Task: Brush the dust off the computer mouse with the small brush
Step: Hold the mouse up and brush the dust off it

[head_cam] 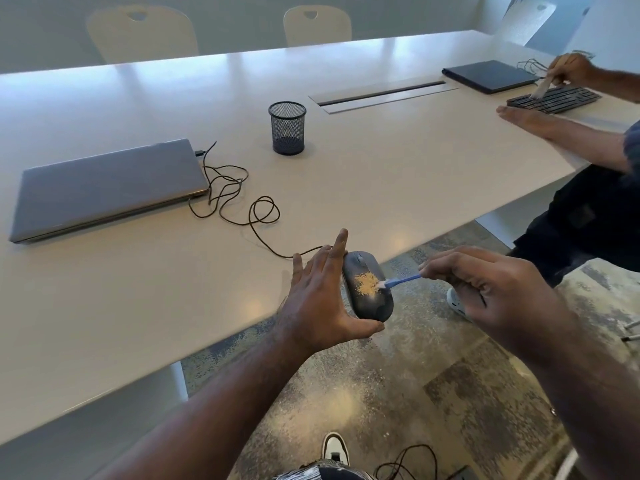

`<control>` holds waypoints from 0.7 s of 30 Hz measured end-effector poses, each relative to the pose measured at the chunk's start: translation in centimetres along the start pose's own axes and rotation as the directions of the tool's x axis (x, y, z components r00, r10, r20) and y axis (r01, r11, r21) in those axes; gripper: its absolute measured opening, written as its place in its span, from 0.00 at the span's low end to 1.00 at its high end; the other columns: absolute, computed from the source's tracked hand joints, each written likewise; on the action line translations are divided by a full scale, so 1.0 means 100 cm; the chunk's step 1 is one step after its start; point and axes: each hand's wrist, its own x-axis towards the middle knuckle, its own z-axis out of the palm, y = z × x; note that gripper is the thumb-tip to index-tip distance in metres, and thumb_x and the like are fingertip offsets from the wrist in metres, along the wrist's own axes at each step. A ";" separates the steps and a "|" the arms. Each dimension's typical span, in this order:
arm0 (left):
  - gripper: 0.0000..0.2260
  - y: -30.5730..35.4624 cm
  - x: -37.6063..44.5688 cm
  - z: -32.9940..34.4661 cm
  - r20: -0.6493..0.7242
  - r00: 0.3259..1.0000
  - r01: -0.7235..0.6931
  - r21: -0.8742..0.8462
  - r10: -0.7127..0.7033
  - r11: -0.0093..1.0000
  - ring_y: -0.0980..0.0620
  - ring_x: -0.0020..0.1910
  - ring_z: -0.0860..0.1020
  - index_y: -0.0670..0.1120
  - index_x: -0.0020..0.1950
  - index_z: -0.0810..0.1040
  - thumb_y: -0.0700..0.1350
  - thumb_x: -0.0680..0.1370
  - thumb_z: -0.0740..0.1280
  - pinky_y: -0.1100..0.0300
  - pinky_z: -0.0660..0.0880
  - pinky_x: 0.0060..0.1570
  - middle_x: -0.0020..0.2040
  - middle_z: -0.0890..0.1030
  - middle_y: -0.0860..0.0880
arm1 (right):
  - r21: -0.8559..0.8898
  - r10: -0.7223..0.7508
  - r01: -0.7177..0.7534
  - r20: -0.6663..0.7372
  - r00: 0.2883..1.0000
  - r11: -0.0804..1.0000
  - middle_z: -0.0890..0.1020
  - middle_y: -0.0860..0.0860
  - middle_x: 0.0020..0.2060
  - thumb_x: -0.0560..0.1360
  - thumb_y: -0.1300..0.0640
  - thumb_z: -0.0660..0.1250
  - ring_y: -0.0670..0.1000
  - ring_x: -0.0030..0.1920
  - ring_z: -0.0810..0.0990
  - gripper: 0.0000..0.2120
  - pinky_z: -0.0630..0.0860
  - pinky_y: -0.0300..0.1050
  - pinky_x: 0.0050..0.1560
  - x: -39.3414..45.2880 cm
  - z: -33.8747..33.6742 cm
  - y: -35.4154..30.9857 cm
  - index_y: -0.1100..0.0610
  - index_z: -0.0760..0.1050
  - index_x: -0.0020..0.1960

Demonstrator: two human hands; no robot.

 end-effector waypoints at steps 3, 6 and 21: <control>0.63 0.000 -0.001 0.000 -0.004 1.000 0.008 0.001 -0.008 1.000 0.51 0.80 0.53 0.57 0.79 0.32 0.70 0.60 0.74 0.49 0.31 0.74 0.79 0.60 0.49 | -0.020 0.022 -0.023 -0.020 1.000 1.000 0.84 0.46 0.47 0.72 0.68 0.70 0.44 0.45 0.84 0.14 0.81 0.41 0.45 -0.002 -0.003 0.004 0.55 0.82 0.53; 0.63 0.001 -0.001 0.000 -0.006 1.000 0.008 0.007 -0.008 1.000 0.51 0.79 0.54 0.57 0.79 0.32 0.71 0.60 0.73 0.48 0.32 0.75 0.79 0.60 0.49 | 0.016 0.004 -0.004 -0.041 0.999 1.000 0.84 0.46 0.49 0.73 0.66 0.68 0.44 0.47 0.84 0.11 0.81 0.42 0.46 -0.002 -0.002 0.000 0.56 0.83 0.53; 0.63 -0.001 0.000 0.000 -0.017 1.000 0.010 0.010 -0.010 1.000 0.51 0.80 0.52 0.58 0.79 0.33 0.71 0.60 0.74 0.43 0.35 0.76 0.80 0.58 0.49 | 0.002 -0.046 0.046 0.009 0.999 0.999 0.84 0.46 0.50 0.76 0.59 0.62 0.48 0.46 0.84 0.12 0.82 0.48 0.40 -0.002 -0.003 -0.010 0.56 0.83 0.53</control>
